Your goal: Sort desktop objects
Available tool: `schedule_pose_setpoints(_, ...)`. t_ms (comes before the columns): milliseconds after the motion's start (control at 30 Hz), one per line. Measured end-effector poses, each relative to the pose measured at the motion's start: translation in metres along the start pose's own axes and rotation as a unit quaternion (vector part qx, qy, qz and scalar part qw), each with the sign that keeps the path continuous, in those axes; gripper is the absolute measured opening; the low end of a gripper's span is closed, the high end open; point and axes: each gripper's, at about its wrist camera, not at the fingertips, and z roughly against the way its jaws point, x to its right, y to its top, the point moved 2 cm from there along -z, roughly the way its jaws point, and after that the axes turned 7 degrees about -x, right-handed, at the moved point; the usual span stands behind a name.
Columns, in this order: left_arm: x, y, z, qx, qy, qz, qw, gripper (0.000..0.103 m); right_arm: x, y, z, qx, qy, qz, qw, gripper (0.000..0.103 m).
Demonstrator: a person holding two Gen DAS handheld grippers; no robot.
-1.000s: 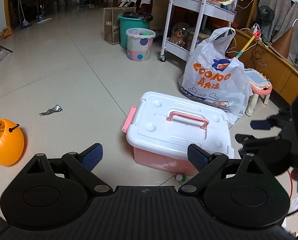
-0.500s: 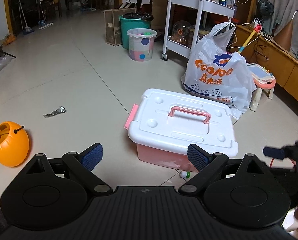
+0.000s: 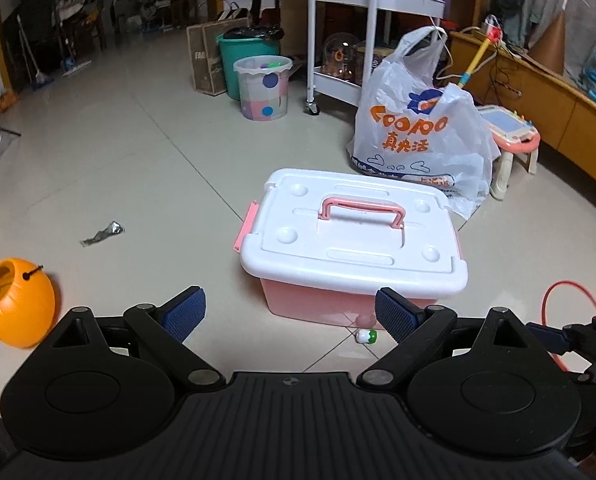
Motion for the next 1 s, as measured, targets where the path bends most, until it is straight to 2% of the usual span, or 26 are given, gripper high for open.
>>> schedule_pose_setpoints(233,0.007,-0.006,-0.001,-0.010,0.003,-0.008,0.9999,0.094,-0.001,-0.014,0.003,0.001,0.004,-0.015,1.000,0.039)
schedule_pose_setpoints(467,0.019,-0.014,-0.001,-0.011,0.007,-0.036,0.9993,0.094,0.006,-0.020,0.011,0.011,0.005,-0.046,0.999,0.039)
schedule_pose_setpoints(700,0.029,-0.027,-0.008,-0.029,0.014,-0.058,0.9978,0.094,0.010,-0.025,0.021,0.029,-0.002,-0.068,0.997,0.039)
schedule_pose_setpoints(1000,0.035,-0.035,-0.008,-0.036,0.011,-0.068,0.9970,0.094,0.023,-0.028,0.023,0.030,0.001,-0.099,0.995,0.040)
